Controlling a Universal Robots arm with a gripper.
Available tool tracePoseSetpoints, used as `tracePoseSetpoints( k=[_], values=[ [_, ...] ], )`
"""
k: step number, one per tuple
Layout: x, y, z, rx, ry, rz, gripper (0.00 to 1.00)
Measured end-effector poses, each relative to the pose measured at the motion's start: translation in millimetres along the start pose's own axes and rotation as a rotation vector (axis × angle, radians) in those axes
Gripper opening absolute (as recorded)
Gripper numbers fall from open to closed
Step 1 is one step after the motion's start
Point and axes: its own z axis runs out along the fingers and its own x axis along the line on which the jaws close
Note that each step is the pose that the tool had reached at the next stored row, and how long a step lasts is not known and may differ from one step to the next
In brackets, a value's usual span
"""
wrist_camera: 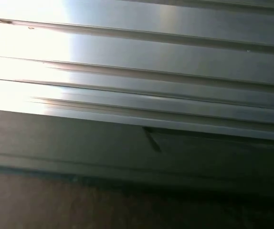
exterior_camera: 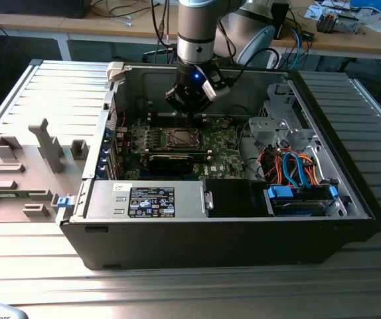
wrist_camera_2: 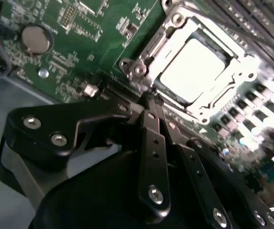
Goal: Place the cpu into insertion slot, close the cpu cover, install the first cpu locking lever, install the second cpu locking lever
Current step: 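Install the first cpu locking lever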
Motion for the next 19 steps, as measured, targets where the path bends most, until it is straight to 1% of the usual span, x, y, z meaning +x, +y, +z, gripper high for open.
tracePoseSetpoints(
  k=[2, 3, 5, 7, 8, 13, 15, 16, 18, 19],
  values=[
    [0.1, -0.6, -0.9, 0.0003, -0.0002, 0.0, 0.11],
    [0.4, -3.4, -0.9, 0.0006, 0.0, 0.0, 0.11],
    [1.9, -16.7, -0.4, 0.0006, 0.0, 0.0, 0.11],
    [2.6, -24.0, 0.0, 0.0006, 0.0, 0.0, 0.11],
    [3.1, -28.7, 0.2, 0.0005, 0.0, 0.0, 0.11],
    [5.0, -46.1, 0.9, 0.0005, 0.0, 0.0, 0.11],
    [5.6, -51.0, 1.0, 0.0006, 0.0, 0.0, 0.11],
    [5.7, -52.3, 1.0, 0.0006, 0.0, 0.0, 0.11],
    [5.8, -53.3, 0.0, 0.0008, 0.0002, 0.0, 0.11],
    [5.8, -53.4, -2.3, 0.0006, 0.0001, 0.0, 0.11]
  ],
)
